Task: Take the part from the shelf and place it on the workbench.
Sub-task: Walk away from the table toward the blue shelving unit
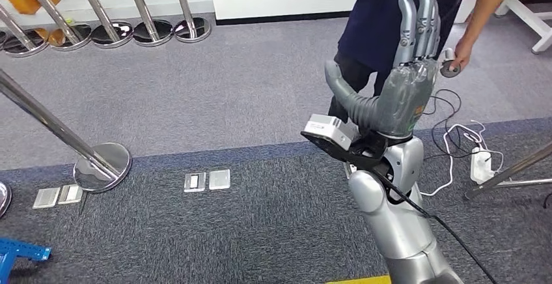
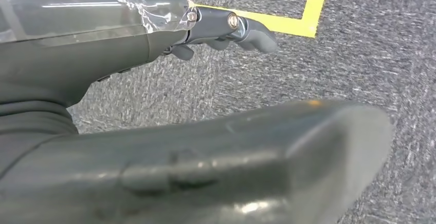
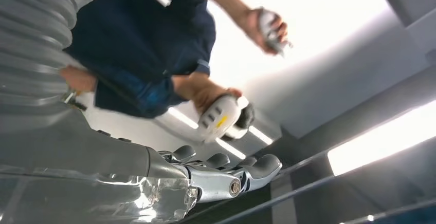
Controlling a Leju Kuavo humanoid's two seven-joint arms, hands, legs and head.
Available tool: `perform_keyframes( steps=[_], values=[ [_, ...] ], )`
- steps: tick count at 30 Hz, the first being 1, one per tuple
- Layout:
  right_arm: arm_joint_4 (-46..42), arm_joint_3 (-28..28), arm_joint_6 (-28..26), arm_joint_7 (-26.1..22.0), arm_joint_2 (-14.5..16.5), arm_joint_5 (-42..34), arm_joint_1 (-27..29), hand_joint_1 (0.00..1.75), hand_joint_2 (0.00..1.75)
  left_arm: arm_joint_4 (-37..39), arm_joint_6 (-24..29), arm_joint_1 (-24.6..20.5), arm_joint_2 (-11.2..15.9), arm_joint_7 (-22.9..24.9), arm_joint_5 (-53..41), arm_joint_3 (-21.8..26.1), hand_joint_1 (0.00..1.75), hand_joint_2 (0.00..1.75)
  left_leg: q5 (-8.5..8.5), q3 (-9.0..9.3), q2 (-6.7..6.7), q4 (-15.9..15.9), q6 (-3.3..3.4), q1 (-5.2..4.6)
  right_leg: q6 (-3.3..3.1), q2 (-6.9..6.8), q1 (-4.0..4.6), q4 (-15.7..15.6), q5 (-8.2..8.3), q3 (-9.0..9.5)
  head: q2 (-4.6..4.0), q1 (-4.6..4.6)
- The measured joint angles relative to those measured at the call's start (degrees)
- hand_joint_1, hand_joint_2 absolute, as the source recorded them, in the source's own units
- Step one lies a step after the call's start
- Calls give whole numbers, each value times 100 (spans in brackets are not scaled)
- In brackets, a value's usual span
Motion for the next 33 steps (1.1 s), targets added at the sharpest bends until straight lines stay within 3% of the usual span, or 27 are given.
perform_keyframes(
  steps=[2, 4, 6, 8, 9, 10, 12, 13, 15, 17, 19, 21, 23, 24, 25, 28, 30, 32, 33],
  values=[
    [0, 2, 0, 4, 0, 4, -5, 0, 175, 0, 0, 9, -1, -1, 2, 1, 0, 0, 23, 10, -107, -54, 55, 4, 57, -45, -8, -10, -35, 37, 0, 3],
    [0, 3, -1, 7, -1, 8, -13, 0, 175, 0, 0, 7, -1, -2, 2, 1, 0, 0, 59, 55, -204, -129, 129, 33, 102, 147, -26, 213, -211, -32, 0, 15],
    [0, 4, -2, 8, -2, 10, -10, 0, 175, 0, 0, -6, -4, -3, 1, 1, 0, 0, 70, 79, -299, -159, 184, 42, 119, 409, -36, 862, -545, -345, 0, 37],
    [1, 5, -2, 13, -2, 11, 3, 0, 175, 0, 0, -9, -10, -2, -1, 1, 0, 0, 65, 81, -418, -155, 201, 36, 137, 490, -36, 1502, -734, -701, 0, 50],
    [1, 5, -2, 25, -2, 15, 6, 0, 175, 0, 0, -6, -13, -2, 0, 1, 0, 0, 63, 85, -487, -148, 201, 35, 143, 502, -40, 1568, -667, -767, 0, 54],
    [1, 5, -2, 40, -2, 25, 5, 0, 175, 0, 0, -4, -13, -2, 0, 1, 0, 0, 57, 91, -558, -137, 195, 37, 144, 514, -46, 1410, -494, -728, 0, 57],
    [1, 5, -2, 75, -2, 54, -2, 0, 175, 0, 0, -5, -15, -2, 0, 1, 0, 0, 27, 91, -694, -88, 160, 46, 145, 658, -78, 692, -60, -445, 0, 67],
    [1, 6, -2, 87, -2, 66, -4, 0, 175, 0, 0, -9, -16, -2, -1, 1, 0, 0, 7, 71, -757, -43, 134, 47, 143, 765, -92, 379, 65, -323, 0, 68],
    [2, 6, -1, 104, -3, 73, -3, 0, 175, 0, 0, -9, -17, -1, -1, 1, 0, 0, -5, 13, -862, 10, 70, 61, 116, 903, -91, 128, 104, -230, 0, 65],
    [2, 6, 0, 110, -4, 75, -14, 0, 175, 0, 0, 2, -16, -1, -1, 1, 0, 0, -1, -12, -924, 16, 5, 83, 49, 819, -72, 98, 119, -217, 0, 60],
    [2, 6, 0, 111, -2, 76, -31, 0, 175, 0, 0, 5, -16, -1, -1, 0, 0, 0, -124, -80, -738, 198, -60, 72, -29, 691, -76, 48, 138, -177, 0, 30],
    [2, 7, 0, 110, 0, 77, -33, 0, 175, 0, 0, -3, -17, -1, -1, -1, 0, 0, -433, -346, -469, 784, -117, 74, -81, 548, -68, 21, 135, -146, 0, -8],
    [2, 7, 0, 110, 0, 78, -31, 0, 175, 0, 0, 0, -17, -1, -1, 0, 0, 0, -673, -673, -386, 1432, -150, 106, -100, 407, -48, 24, 117, -137, 0, -17],
    [2, 7, 0, 110, 0, 78, -30, 0, 175, 0, 0, 5, -17, -1, -1, 0, 0, 0, -661, -730, -373, 1535, -153, 117, -102, 339, -42, 26, 106, -130, 0, -19],
    [2, 7, 0, 110, 0, 78, -31, 0, 175, 0, 0, 9, -17, -1, -1, 1, 0, 0, -550, -679, -358, 1424, -149, 123, -99, 276, -39, 26, 92, -118, 0, -20],
    [2, 7, 0, 110, 0, 78, -37, 0, 175, 0, 0, 7, -17, -1, -1, 1, 0, 0, -66, -145, -175, 338, -90, 92, -57, 118, -27, 24, 34, -51, 0, -17],
    [2, 7, 0, 107, 0, 68, -43, 0, 175, 0, 0, 9, -18, 1, 0, 1, 0, 0, -2, 1, -95, -1, -42, 35, -5, 48, -17, 16, 5, -23, 0, -14],
    [2, 7, 0, 97, 0, 41, -45, 0, 175, 0, -1, 18, -18, 13, 1, 1, 0, 0, 3, 10, -173, -36, 8, 10, 53, -6, -21, -6, -13, 6, 0, -14],
    [3, 7, 0, 92, -1, 31, -44, 0, 175, 0, -2, 22, -18, 19, 1, 1, 0, 0, 14, 35, -208, -73, 40, 18, 80, 28, -32, 16, -49, 20, 0, -11]
  ],
)
